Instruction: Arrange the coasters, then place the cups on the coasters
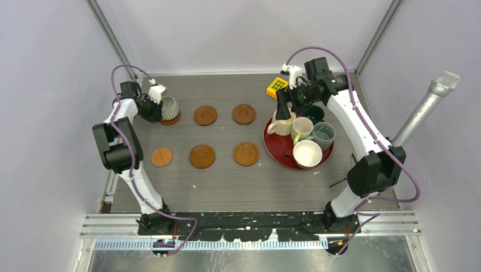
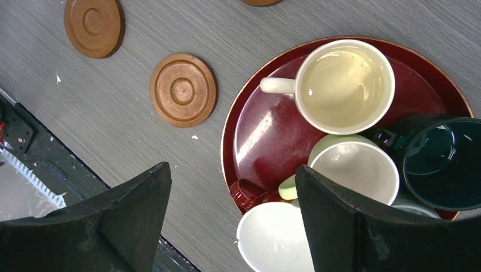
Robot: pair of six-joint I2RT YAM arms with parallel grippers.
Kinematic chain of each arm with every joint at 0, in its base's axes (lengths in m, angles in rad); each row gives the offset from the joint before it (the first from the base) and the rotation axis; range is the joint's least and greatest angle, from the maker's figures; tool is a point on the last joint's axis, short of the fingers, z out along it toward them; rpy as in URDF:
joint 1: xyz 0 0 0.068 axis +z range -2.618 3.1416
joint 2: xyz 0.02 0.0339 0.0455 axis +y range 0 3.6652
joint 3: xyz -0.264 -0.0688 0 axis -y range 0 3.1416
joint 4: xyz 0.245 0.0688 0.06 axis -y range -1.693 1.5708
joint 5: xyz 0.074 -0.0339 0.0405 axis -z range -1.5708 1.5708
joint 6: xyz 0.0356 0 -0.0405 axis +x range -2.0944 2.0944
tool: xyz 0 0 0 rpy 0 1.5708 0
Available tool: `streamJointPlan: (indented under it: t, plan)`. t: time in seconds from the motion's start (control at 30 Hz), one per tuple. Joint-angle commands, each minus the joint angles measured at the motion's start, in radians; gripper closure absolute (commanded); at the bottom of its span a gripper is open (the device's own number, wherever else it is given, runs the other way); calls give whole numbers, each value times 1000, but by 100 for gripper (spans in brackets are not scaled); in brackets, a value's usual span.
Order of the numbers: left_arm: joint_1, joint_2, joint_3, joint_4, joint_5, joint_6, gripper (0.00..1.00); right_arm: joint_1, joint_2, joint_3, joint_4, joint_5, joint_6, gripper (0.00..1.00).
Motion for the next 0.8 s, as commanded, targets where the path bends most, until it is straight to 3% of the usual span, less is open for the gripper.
streamJointPlan:
  t: [0.0,0.77]
  plan:
    - [7,-5,62,36,50,23,100,8,4,52,9,12,-13,15]
    - [19,-13,20,10,23,82,97,9,26,67,10,7,-8,15]
